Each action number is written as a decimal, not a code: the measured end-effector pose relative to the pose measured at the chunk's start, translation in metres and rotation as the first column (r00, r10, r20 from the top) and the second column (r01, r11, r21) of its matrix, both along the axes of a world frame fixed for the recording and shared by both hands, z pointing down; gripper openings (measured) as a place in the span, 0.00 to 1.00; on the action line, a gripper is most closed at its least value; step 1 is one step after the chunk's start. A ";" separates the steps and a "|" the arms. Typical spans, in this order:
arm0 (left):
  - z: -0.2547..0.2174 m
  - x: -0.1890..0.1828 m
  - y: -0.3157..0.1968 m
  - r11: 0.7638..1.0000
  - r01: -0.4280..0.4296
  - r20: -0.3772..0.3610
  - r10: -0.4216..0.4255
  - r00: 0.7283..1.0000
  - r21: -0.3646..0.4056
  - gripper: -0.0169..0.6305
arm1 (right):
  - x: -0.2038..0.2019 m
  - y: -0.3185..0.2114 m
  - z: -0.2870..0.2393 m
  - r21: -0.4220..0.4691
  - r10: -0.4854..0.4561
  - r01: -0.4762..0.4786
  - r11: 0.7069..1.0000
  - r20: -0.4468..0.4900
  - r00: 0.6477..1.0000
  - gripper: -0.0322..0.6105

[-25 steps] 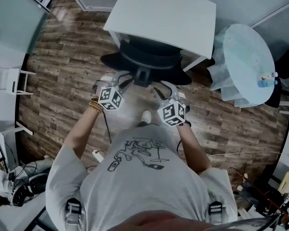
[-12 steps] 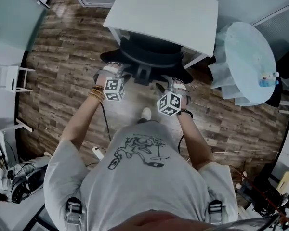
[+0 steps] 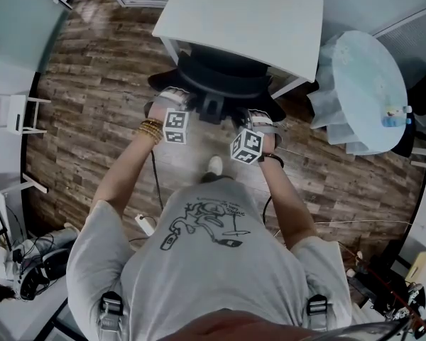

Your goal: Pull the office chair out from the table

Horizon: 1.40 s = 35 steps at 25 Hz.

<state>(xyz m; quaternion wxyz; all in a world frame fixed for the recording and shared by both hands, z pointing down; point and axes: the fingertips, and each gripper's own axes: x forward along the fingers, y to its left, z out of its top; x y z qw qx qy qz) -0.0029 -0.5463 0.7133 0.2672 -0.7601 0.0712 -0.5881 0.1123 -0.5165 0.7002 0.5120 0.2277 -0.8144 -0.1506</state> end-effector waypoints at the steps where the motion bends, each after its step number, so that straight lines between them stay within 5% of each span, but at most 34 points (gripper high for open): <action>1: 0.000 0.000 0.002 1.000 0.002 -0.001 -0.002 1.000 0.000 0.20 | 0.000 0.003 0.001 -0.001 -0.009 0.009 1.000 -0.010 1.000 0.23; 35: 0.006 -0.011 0.099 0.999 0.033 -0.016 -0.033 0.999 -0.008 0.18 | -0.010 0.101 0.009 -0.022 0.004 -0.005 1.000 -0.046 0.999 0.20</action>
